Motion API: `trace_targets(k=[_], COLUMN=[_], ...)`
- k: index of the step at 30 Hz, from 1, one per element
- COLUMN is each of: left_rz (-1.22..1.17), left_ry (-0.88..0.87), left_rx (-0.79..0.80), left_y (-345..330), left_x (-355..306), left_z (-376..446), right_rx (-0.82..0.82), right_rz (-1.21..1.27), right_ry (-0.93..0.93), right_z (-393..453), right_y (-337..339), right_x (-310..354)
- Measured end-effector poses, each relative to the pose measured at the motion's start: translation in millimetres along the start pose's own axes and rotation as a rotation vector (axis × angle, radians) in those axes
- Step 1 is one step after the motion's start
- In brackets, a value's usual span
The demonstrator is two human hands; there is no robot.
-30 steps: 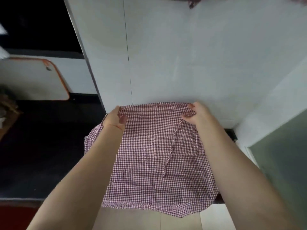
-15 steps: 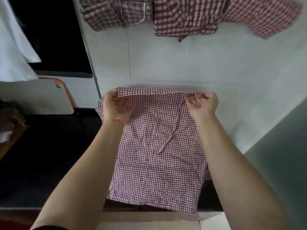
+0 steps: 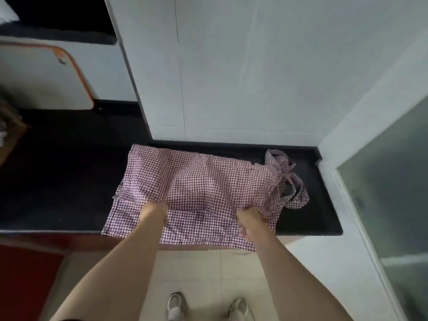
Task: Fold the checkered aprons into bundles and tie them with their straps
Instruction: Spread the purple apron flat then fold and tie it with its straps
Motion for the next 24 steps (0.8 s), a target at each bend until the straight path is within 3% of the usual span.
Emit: trace_targets(k=[2,3,6,7,9,11,13,15,24], left_rz=[0.321,0.519,0.797,0.829,0.993,1.135,1.212,1.263,1.226], left_ry=[-0.018,-0.098,-0.436,-0.559,-0.712,-0.699,-0.586,-0.538,-0.508], left_rx=[0.001,-0.068,-0.258,-0.267,-0.139,0.055,0.187,0.209,0.165], left_y=[-1.6,1.0,-7.3,-16.5,-45.3,-72.0,-88.7,-98.2,-137.8], left_x=[9.8,2.9,-31.5,-39.7,-36.9,-19.3,2.7,12.1,-10.0], left_z=[0.2,-2.0,-17.4,-21.5,-18.4,-9.9,1.9,8.0,9.1], right_rx=[0.119,0.088,-0.209,-0.309,-0.437,-0.376,-0.179,-0.082,-0.035], right_rz=[-0.298,-0.490,-0.864,-0.877,-0.906,-1.021,-1.103,-1.130,-1.086], right_ry=[-0.089,-0.033,0.278,0.385,0.613,0.707,0.558,0.452,0.524], right_z=[9.8,12.3,9.8,7.6,3.5,15.8,41.4,60.0,109.5], right_y=[-6.4,-2.8,14.7,15.6,10.7,-6.8,-17.8,-19.5,10.9], right_x=[-25.6,-21.0,31.3,48.3,71.4,65.7,39.8,19.6,41.2])
Point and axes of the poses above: each hand's wrist, its own z-axis towards the middle knuckle, its own y-axis out of the back of the hand, x = y × z, the point moved 8 cm from there along z, towards the middle knuckle, and after that the axes turned 1 degree about -x, right-handed, at the moved point
